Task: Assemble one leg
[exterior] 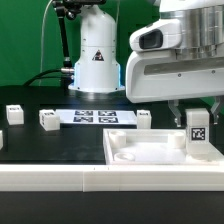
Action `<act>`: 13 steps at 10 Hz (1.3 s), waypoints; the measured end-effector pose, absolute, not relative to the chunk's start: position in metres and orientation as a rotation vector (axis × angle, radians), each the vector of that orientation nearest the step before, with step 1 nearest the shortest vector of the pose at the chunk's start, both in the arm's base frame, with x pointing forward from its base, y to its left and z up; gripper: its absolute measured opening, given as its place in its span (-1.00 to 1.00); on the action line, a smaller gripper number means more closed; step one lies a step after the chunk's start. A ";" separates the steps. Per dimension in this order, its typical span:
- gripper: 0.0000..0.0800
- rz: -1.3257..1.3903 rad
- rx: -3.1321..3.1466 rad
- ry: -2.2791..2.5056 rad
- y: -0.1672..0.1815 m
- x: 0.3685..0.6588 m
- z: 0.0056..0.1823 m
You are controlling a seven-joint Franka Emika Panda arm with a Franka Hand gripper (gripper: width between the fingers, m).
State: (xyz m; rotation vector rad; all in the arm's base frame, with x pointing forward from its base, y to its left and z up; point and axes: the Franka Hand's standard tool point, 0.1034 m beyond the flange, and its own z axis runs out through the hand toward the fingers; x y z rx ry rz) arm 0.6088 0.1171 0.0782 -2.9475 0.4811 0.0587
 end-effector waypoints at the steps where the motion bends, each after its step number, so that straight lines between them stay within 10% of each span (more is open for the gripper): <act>1: -0.26 0.066 -2.911 0.689 0.121 0.607 0.078; 8: -0.26 0.085 -2.688 1.308 0.130 0.606 0.077; 11: 0.54 0.062 -2.807 1.023 0.127 0.606 0.076; 13: 0.61 0.029 -2.916 0.640 0.126 0.607 0.077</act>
Offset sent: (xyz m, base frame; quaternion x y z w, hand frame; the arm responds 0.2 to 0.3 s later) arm -0.0151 0.0015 -0.0129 -0.0240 0.0359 0.3392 0.9397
